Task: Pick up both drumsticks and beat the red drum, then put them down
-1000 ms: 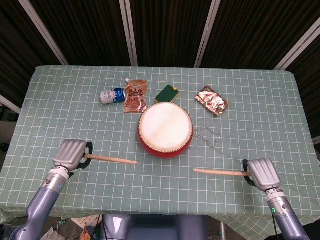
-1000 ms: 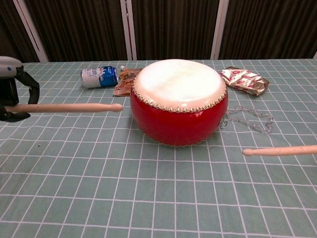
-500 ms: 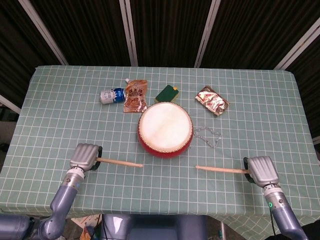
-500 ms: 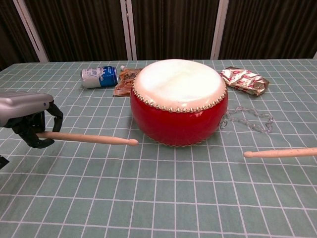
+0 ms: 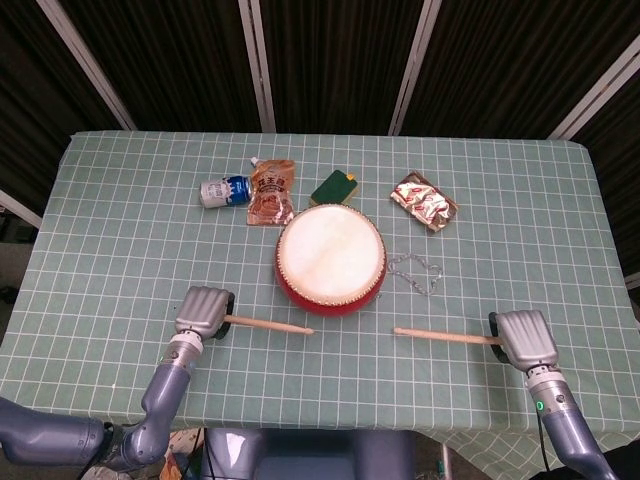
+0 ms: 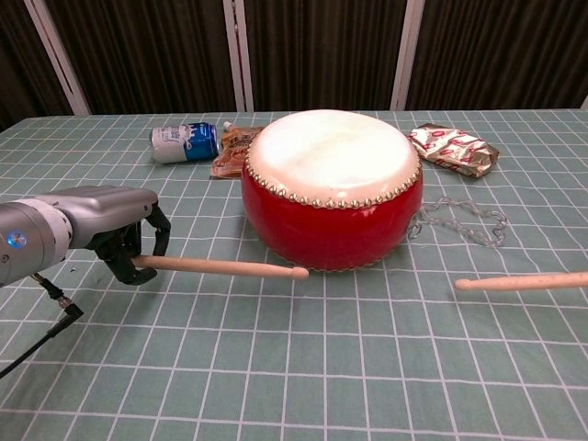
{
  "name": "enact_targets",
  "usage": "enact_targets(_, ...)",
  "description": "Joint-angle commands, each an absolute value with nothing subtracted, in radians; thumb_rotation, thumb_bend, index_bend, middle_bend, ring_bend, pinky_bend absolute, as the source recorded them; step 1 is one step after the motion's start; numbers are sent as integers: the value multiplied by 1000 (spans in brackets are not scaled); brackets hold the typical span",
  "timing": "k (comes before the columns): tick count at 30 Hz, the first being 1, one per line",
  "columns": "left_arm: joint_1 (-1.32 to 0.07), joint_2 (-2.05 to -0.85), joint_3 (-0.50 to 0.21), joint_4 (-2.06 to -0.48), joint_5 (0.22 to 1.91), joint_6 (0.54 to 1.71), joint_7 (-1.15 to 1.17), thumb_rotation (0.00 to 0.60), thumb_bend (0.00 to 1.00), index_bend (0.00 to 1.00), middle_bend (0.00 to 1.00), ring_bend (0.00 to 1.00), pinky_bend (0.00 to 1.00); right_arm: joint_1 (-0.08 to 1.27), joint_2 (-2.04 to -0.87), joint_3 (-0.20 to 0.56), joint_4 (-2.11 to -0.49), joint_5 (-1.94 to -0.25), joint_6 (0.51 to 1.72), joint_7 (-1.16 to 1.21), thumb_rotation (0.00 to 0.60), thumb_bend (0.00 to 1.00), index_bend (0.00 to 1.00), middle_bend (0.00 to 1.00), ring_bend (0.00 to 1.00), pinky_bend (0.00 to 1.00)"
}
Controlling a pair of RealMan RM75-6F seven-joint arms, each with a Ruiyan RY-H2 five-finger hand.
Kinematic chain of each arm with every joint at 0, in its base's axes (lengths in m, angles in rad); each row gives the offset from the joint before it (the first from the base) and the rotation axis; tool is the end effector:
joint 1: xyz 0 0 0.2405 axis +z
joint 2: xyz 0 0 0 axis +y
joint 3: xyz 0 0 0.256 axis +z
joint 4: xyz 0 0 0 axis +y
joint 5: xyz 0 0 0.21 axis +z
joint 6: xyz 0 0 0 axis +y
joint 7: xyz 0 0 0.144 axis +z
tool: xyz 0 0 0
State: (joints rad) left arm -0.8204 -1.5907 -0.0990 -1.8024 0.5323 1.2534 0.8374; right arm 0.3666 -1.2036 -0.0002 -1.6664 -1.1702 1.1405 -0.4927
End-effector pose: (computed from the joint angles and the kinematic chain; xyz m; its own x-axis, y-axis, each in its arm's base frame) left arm -0.1388 0.2901 -0.0326 0.5163 0.4388 0.7355 0.8503 -0.1605 -0.5012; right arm -0.2934 -0.2417 0.0859 0.6508 -0.3104 0.6929 -0.7492 -0.1143 0.6524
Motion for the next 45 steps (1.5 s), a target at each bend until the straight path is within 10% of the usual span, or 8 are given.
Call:
enact_targets(1,-821,-1591,-98,-1804,535,1257,841,600,264,415,1000,1000,1000,367,-1202,0,-1668,-1166,1141,-505,600,483,591,1000,1000,1000)
enact_targets(18,-808,-1523,-68,-1856,537,1250,865,600,118,216,789,861,989,367,-1194,-17,-1688,-1147,1143,-606,600,333,347,856,886,813)
enact_targets(23,-788,-1482,-64,-1884,547,1255,836,600,103,155,543,634,708,366,-1192,-17,-1698,-1136,1152,-637,600,333,290,713,761,715)
enact_targets(34,-608,-1274,31,-1972,919,1323,521,600,99,78,49,93,230,326,-1136,21,-1778,-1158,1233,-525,600,274,5,136,122,236)
enact_targets(45,-387,-1141,165,-1801,1307,1510,214,600,15,0,0,0,36,182,-1079,21,-1752,-1403,1500,-208,600,173,0,0,0,42)
